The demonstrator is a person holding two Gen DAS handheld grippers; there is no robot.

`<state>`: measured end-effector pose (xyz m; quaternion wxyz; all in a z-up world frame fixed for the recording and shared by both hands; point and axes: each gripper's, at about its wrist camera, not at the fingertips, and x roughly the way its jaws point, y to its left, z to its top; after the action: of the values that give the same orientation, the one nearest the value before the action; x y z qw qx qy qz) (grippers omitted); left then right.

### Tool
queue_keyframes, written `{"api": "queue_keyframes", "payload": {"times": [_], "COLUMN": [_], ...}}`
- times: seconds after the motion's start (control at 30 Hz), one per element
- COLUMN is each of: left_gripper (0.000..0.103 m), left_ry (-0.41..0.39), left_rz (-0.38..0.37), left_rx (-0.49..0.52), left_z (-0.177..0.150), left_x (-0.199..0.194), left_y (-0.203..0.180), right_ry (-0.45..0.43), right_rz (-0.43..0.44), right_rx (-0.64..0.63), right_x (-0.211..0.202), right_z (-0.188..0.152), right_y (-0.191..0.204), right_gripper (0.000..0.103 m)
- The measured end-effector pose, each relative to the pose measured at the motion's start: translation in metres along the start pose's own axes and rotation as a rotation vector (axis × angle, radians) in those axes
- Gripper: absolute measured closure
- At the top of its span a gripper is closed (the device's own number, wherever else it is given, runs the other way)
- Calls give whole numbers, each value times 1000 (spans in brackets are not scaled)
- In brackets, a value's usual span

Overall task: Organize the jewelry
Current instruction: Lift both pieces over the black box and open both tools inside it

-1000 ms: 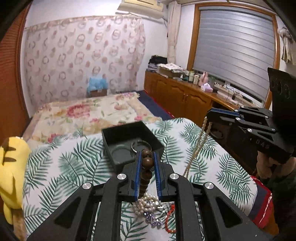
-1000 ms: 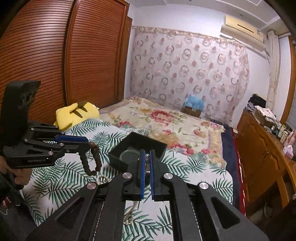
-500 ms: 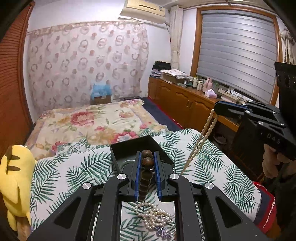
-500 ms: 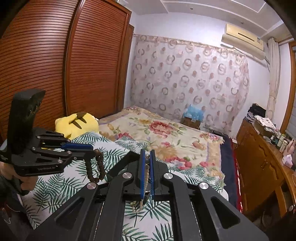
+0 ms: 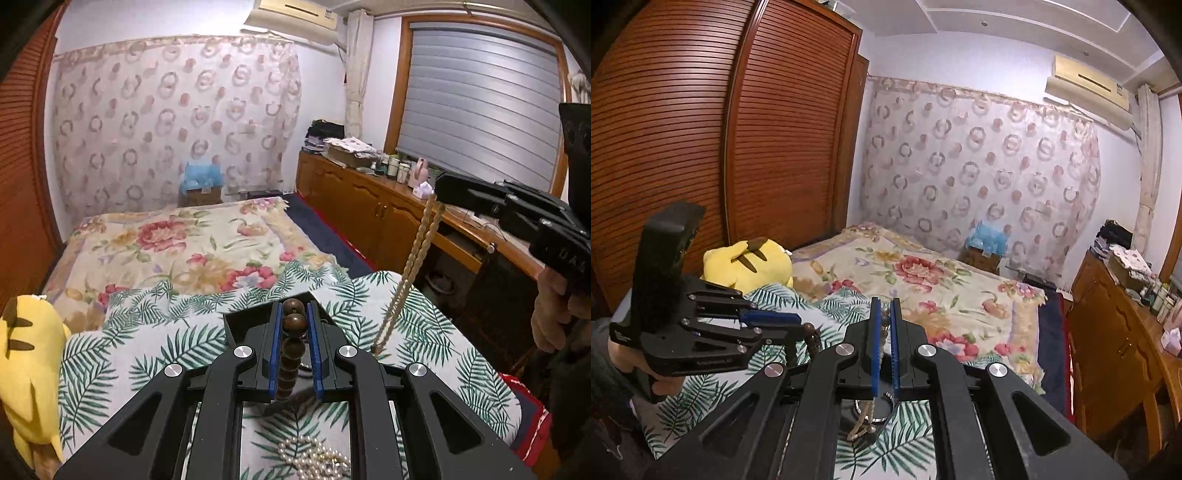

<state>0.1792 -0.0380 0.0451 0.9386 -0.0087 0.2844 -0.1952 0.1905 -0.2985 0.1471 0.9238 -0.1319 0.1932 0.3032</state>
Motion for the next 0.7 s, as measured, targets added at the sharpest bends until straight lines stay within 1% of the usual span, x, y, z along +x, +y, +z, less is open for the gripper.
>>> {"api": "queue_keyframes", "payload": {"times": [0.17,0.33,0.5,0.7], "left_gripper": [91,91,91,91], "left_ry": [23,59,101,137], "left_rz": [-2,-7,-13,-12], "left_rx": [-11,-29,-42,-60], "left_z": [4,-1,-14,-26], "left_x": [18,36,54,67], "left_y": [6,14,19,26], "right_ry": [-3,24,72,161], "right_rz": [13,35,60,92], "right_rx": [1,9,33,57], "right_x": [14,33,56,86], "right_z": [11,8,-9,-44], "right_y": [-9,-13,-13,-9], "right_gripper": [97,97,97,97]}}
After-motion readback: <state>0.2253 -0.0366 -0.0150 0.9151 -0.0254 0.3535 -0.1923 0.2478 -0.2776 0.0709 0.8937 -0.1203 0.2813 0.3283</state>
